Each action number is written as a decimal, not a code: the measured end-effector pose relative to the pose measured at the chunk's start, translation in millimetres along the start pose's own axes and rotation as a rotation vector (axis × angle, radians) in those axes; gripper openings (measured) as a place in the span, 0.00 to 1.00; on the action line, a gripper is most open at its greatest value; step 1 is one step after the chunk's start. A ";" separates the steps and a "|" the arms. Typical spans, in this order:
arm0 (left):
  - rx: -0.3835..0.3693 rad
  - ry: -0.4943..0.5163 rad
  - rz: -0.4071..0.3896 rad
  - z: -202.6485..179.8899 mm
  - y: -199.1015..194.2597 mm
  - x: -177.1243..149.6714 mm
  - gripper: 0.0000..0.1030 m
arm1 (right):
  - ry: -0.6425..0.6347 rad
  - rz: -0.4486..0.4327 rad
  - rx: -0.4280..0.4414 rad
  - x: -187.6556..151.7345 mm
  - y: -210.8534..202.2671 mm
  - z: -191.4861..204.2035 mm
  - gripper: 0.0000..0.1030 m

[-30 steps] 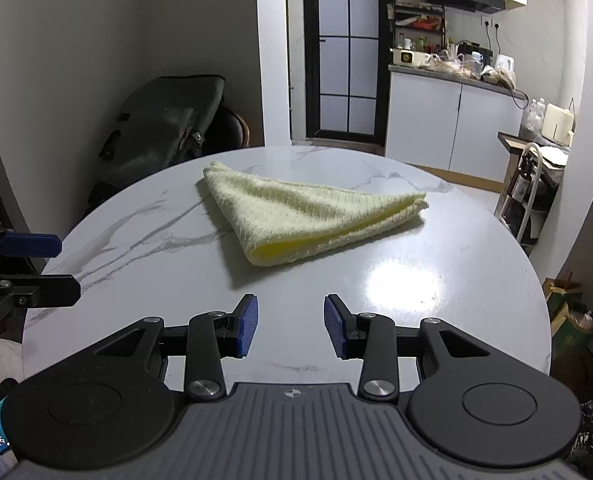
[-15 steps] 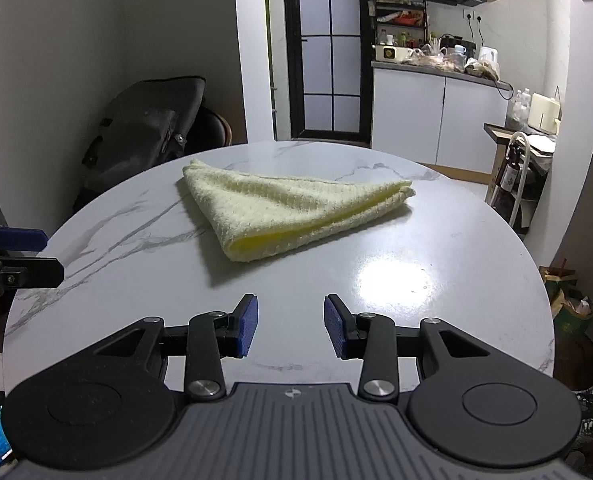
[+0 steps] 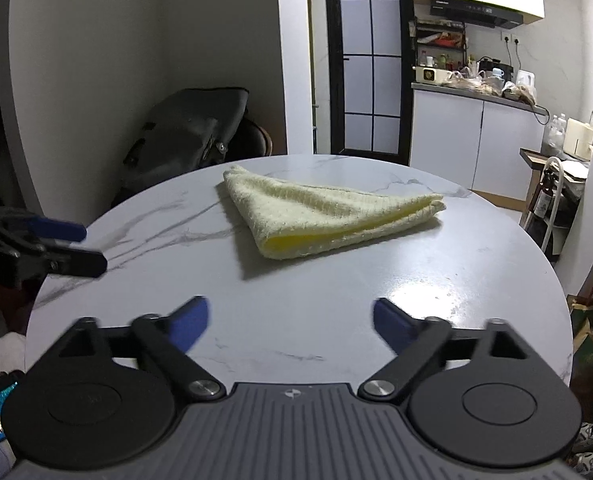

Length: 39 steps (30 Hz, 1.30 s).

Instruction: Fold towel

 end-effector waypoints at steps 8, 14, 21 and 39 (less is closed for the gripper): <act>0.050 0.024 -0.001 5.4 3.2 3.3 1.00 | -0.010 0.024 -0.029 -5.6 2.2 -1.0 0.99; 0.054 0.032 0.021 4.5 5.5 0.8 1.00 | 0.017 0.017 -0.032 -5.9 0.7 -5.9 1.00; 0.044 0.057 0.027 -1.0 6.2 -1.1 1.00 | 0.005 0.010 -0.024 -1.3 -1.6 -5.2 1.00; 0.052 0.097 0.029 -3.8 6.8 -2.6 1.00 | 0.001 0.019 -0.011 -3.8 3.7 8.1 1.00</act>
Point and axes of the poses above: each gripper's, at about its wrist camera, not at the fingertips, and y roughly the way its jaws point, z to its left, x to its top, the point moved 7 cm from there along y, roughly the way its jaws point, and after that the axes turned 7 degrees about -z, right-handed, at the moved point
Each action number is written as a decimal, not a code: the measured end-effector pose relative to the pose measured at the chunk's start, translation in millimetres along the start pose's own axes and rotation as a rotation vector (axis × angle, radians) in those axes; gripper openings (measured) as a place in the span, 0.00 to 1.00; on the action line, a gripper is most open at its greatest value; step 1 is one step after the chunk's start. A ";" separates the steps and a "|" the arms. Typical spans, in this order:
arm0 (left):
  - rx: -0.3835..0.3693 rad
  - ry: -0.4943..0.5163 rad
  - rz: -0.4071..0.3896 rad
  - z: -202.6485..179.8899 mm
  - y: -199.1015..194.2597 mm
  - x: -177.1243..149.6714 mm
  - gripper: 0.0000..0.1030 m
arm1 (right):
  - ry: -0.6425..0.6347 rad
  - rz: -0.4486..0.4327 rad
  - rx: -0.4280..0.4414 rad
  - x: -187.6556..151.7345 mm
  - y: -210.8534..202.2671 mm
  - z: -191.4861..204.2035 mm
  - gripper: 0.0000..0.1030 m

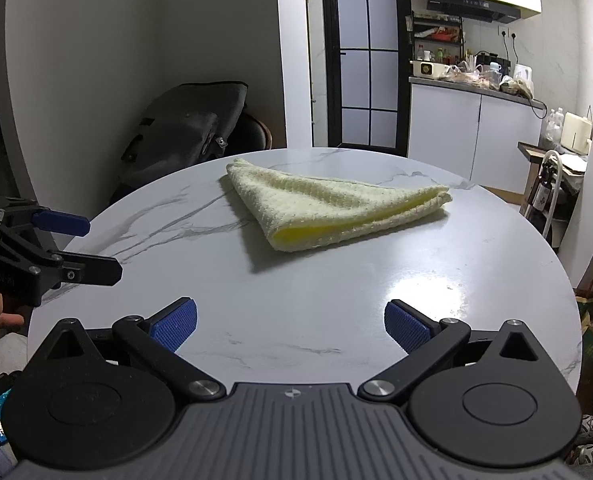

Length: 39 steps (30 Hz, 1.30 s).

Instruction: Fold towel

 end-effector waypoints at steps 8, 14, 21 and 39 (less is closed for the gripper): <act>-0.007 0.010 -0.008 -3.7 -1.8 -0.3 1.00 | 0.012 -0.029 -0.001 5.4 -2.8 -2.6 0.99; -0.009 0.015 -0.006 -4.9 -1.5 -1.5 1.00 | 0.054 -0.026 0.018 4.9 -2.8 -4.2 0.99; -0.004 0.017 -0.009 -3.1 -0.3 -1.1 1.00 | 0.060 -0.012 0.000 3.4 0.0 -6.0 0.99; -0.017 0.048 -0.026 -7.9 -3.3 -1.0 1.00 | 0.025 0.013 -0.015 0.4 0.6 -1.6 1.00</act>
Point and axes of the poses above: each gripper's, at about its wrist camera, not at the fingertips, and y roughly the way its jaws point, z to its left, x to its top, the point moved 7 cm from there along y, roughly the way its jaws point, and after that the axes turned 7 degrees about -z, right-handed, at the moved point
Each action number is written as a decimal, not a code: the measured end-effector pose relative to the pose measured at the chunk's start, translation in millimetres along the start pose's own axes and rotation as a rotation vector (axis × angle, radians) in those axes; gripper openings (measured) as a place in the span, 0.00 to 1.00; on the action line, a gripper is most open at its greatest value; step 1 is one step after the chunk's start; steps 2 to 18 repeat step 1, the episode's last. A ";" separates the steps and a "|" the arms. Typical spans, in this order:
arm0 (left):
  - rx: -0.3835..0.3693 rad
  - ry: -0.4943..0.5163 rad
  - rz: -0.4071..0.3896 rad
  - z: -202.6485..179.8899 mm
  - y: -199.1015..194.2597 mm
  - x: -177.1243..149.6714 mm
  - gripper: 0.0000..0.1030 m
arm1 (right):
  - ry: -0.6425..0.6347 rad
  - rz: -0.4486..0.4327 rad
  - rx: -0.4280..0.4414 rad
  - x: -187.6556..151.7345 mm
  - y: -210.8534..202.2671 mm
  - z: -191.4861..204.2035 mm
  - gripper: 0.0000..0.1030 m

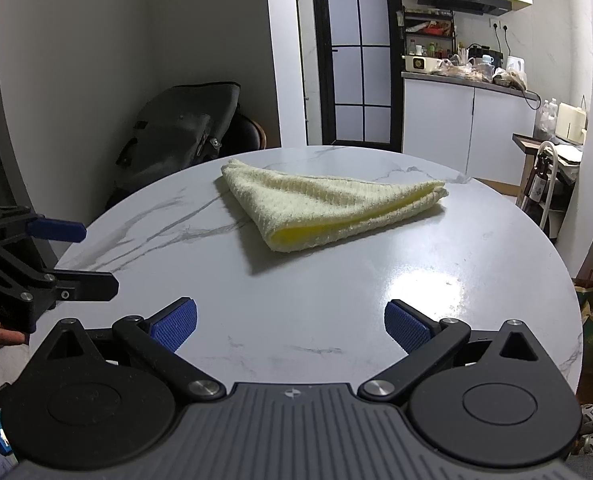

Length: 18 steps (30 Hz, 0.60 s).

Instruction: Fold towel

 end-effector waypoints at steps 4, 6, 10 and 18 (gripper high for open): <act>-0.001 0.002 -0.001 -0.6 -0.2 0.3 1.00 | -0.001 -0.001 0.001 0.2 -0.1 0.0 1.00; -0.001 0.002 -0.001 -0.6 -0.2 0.3 1.00 | -0.001 -0.001 0.001 0.2 -0.1 0.0 1.00; -0.001 0.002 -0.001 -0.6 -0.2 0.3 1.00 | -0.001 -0.001 0.001 0.2 -0.1 0.0 1.00; -0.001 0.002 -0.001 -0.6 -0.2 0.3 1.00 | -0.001 -0.001 0.001 0.2 -0.1 0.0 1.00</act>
Point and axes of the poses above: each gripper's, at about its wrist camera, not at the fingertips, and y roughly the way its jaws point, z to its left, x to its top, the point moved 7 cm from there along y, roughly the way its jaws point, and after that the axes turned 7 degrees about -z, right-handed, at the moved point
